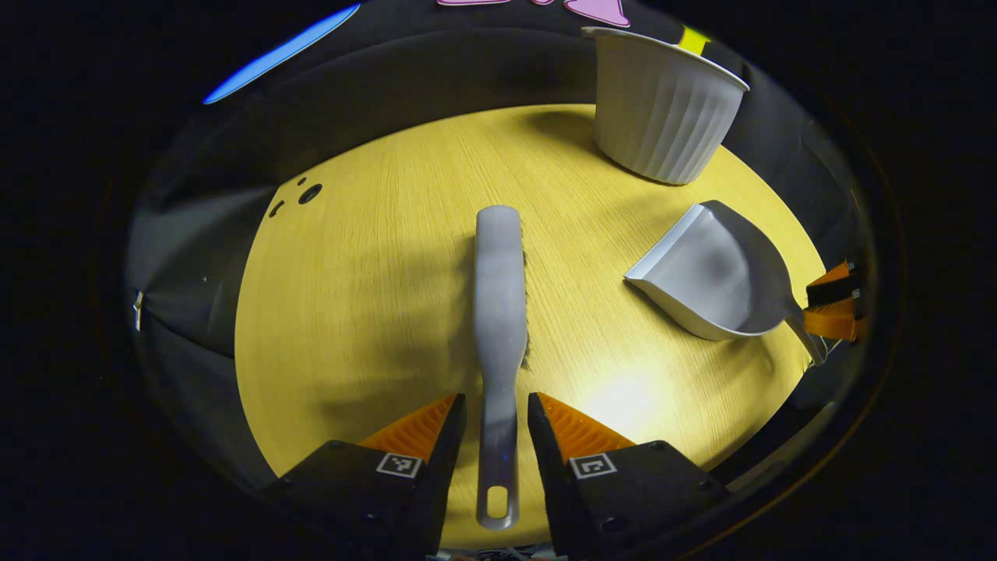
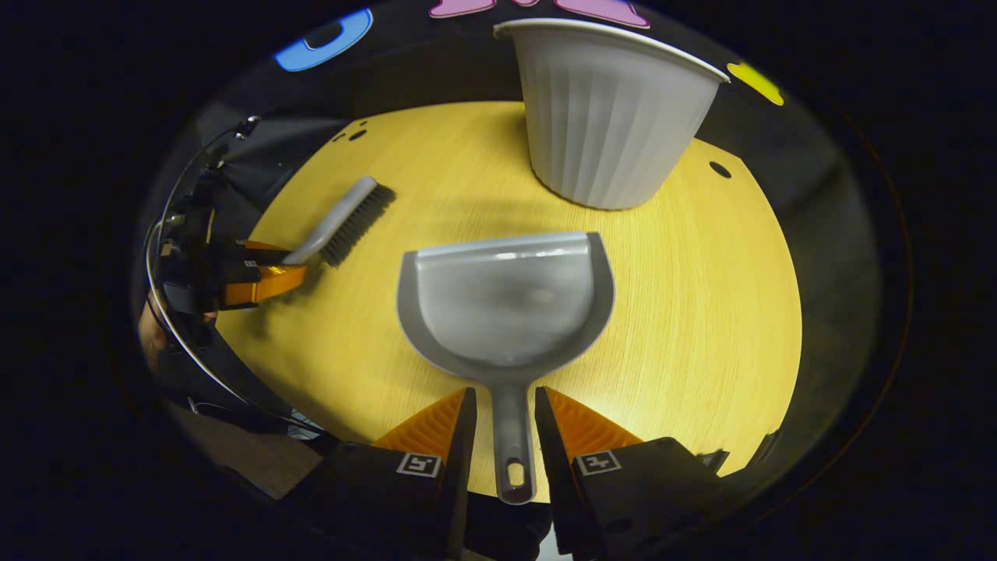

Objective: Pick up the small broom and dustpan from the desktop, sweep the trash into the dustpan with the broom, and then empty the trash into the garbage bin.

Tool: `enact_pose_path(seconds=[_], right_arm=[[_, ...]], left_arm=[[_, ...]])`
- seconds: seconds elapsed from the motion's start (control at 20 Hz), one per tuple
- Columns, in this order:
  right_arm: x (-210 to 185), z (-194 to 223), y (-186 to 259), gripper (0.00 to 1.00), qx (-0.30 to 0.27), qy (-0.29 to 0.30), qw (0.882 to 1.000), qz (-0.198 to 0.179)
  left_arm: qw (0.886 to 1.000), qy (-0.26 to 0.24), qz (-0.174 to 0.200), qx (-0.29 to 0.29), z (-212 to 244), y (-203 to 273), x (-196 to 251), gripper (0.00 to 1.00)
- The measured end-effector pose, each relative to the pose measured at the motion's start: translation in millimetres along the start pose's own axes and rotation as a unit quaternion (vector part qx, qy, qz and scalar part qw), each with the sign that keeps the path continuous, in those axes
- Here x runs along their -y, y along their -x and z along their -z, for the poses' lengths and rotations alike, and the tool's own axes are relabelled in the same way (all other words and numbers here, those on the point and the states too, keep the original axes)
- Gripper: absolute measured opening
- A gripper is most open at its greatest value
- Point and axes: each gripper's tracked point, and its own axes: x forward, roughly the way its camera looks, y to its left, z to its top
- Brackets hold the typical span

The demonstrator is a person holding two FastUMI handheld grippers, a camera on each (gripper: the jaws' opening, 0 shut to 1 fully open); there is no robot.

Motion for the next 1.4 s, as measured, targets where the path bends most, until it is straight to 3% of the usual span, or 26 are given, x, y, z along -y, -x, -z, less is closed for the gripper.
enact_pose_path(seconds=[0.05,0.1,0.3,0.45,0.55,0.6,0.65,0.7,0.75,0.85,1.05,1.2,1.4], right_arm=[[-2.6,-8.2,9.0,0.57,0.020,0.002,1.000,-0.003],[-4.4,-18.5,19.9,0.49,0.041,0.005,0.999,-0.003],[-7.6,-59.9,61.4,0.52,0.129,0.020,0.991,0.013],[-13.0,-93.3,90.8,0.53,0.196,0.016,0.980,0.023],[-13.8,-110.5,105.5,0.54,0.229,0.010,0.973,0.030],[-14.7,-119.1,114.3,0.50,0.241,0.009,0.970,0.033],[-16.0,-128.0,124.2,0.65,0.253,0.009,0.967,0.034],[-15.9,-138.8,132.7,0.55,0.268,0.011,0.963,0.041],[-15.6,-145.9,139.8,0.61,0.282,0.014,0.958,0.048],[-17.1,-158.9,157.3,0.62,0.310,0.018,0.948,0.060],[-18.8,-176.4,178.9,0.75,0.350,0.021,0.933,0.084],[-18.3,-182.8,185.8,0.96,0.373,0.006,0.924,0.089],[-9.5,-191.9,197.4,0.98,0.393,0.002,0.915,0.094]], left_arm=[[1.000,0.001,0.000,0.007,-3.8,5.3,0.0,0.57],[1.000,0.003,0.000,0.015,-8.0,12.0,-0.1,0.58],[0.997,0.017,-0.007,0.076,-37.4,47.6,-0.4,0.61],[0.989,0.030,-0.002,0.147,-76.0,81.2,3.7,0.64],[0.977,0.034,0.006,0.211,-107.8,108.7,7.7,0.62],[0.970,0.035,0.007,0.240,-122.7,124.4,9.2,0.62],[0.963,0.034,0.008,0.268,-137.4,139.7,9.5,0.62],[0.955,0.034,0.011,0.294,-149.4,152.8,9.4,0.63],[0.947,0.033,0.017,0.319,-161.2,165.9,12.4,0.64],[0.932,0.033,0.033,0.358,-175.4,188.9,21.5,0.69],[0.915,0.038,0.044,0.400,-193.4,217.6,29.3,0.81],[0.898,0.037,0.030,0.437,-202.6,233.6,25.1,0.84],[0.888,0.048,0.016,0.458,-213.1,248.7,22.4,0.84]])
